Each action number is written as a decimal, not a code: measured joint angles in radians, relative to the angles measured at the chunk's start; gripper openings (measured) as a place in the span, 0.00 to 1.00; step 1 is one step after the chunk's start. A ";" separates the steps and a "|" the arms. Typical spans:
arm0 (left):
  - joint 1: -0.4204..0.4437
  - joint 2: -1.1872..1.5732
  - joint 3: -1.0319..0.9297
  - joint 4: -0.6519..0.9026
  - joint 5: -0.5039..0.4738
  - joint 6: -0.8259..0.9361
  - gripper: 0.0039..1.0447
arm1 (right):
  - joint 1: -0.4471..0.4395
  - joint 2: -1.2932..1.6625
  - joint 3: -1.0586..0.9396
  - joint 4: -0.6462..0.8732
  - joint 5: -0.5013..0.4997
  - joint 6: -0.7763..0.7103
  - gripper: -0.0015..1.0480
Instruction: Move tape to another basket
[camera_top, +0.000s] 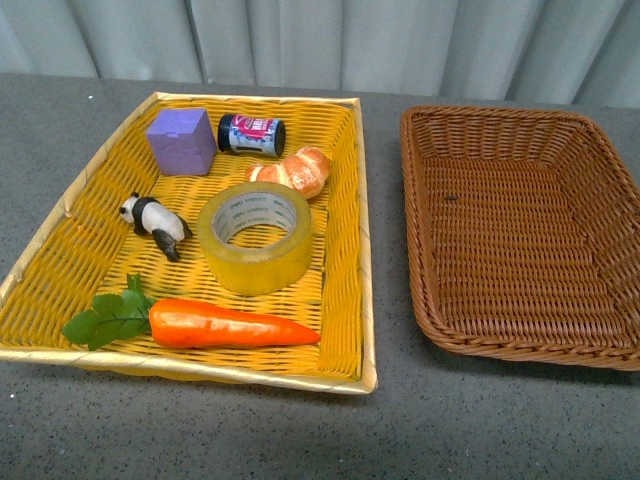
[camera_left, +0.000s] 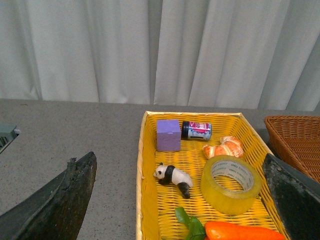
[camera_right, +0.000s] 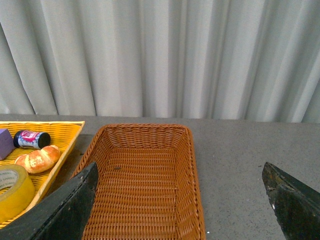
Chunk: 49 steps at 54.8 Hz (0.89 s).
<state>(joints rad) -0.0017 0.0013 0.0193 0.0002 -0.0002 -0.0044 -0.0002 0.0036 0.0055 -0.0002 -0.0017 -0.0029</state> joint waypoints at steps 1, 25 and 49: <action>0.000 0.000 0.000 0.000 0.000 0.000 0.94 | 0.000 0.000 0.000 0.000 0.000 0.000 0.91; 0.000 0.000 0.000 0.000 0.000 0.000 0.94 | 0.000 0.000 0.000 0.000 0.000 0.000 0.91; -0.066 0.130 0.045 -0.079 -0.180 -0.077 0.94 | 0.000 0.000 0.000 0.000 0.000 0.000 0.91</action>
<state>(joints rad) -0.0673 0.1314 0.0647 -0.0784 -0.1806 -0.0811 -0.0002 0.0036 0.0055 -0.0002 -0.0013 -0.0029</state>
